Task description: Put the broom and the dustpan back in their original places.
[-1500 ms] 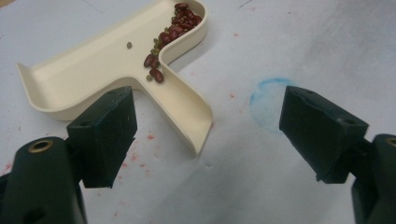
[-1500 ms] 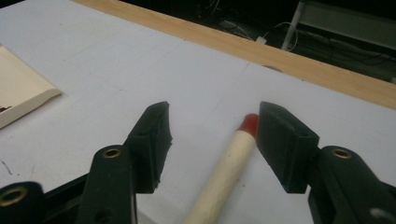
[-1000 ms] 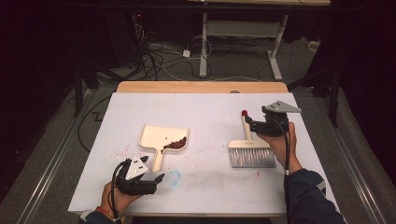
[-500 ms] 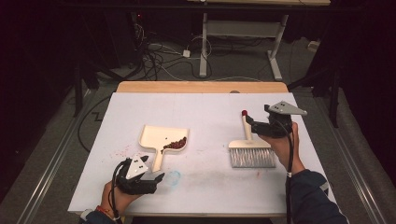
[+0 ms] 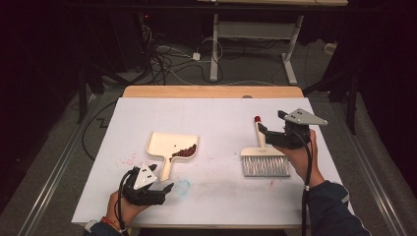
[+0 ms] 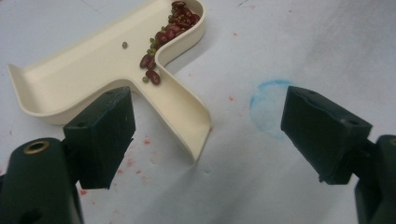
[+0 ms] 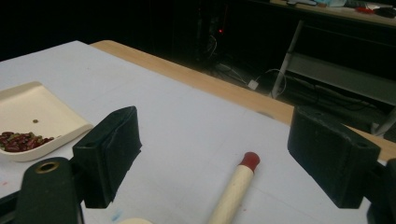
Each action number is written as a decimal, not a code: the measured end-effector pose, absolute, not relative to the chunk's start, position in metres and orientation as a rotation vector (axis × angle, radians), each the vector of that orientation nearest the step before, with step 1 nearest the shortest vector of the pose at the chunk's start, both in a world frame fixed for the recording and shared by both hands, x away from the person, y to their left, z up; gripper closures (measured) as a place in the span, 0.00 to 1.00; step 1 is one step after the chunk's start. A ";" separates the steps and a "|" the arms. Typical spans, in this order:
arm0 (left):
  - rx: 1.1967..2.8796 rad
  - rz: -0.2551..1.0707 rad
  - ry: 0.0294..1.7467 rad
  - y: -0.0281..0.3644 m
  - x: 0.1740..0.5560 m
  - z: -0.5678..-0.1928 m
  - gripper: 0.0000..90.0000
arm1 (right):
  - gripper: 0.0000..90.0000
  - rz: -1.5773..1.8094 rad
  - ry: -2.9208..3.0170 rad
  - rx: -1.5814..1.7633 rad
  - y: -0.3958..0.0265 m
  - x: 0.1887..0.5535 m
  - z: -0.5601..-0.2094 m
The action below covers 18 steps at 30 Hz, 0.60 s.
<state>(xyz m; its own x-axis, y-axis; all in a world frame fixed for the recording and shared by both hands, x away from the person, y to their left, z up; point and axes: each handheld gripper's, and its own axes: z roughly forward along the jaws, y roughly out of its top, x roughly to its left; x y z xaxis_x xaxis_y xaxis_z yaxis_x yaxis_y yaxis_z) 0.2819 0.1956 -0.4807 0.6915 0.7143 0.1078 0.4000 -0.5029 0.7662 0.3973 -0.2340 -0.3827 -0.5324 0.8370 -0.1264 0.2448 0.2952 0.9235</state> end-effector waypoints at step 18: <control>2.160 0.551 0.836 0.193 0.282 -0.481 0.19 | 0.20 1.253 1.991 0.796 -0.233 0.365 -0.375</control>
<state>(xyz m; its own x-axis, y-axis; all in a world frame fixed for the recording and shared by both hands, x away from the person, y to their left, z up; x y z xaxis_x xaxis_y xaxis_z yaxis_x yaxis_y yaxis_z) 0.2824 0.1929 -0.4806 0.6951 0.7088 0.1201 0.3893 -0.5116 0.7659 0.3646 -0.2334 -0.3747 -0.6072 0.7688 -0.2009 0.1513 0.3600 0.9206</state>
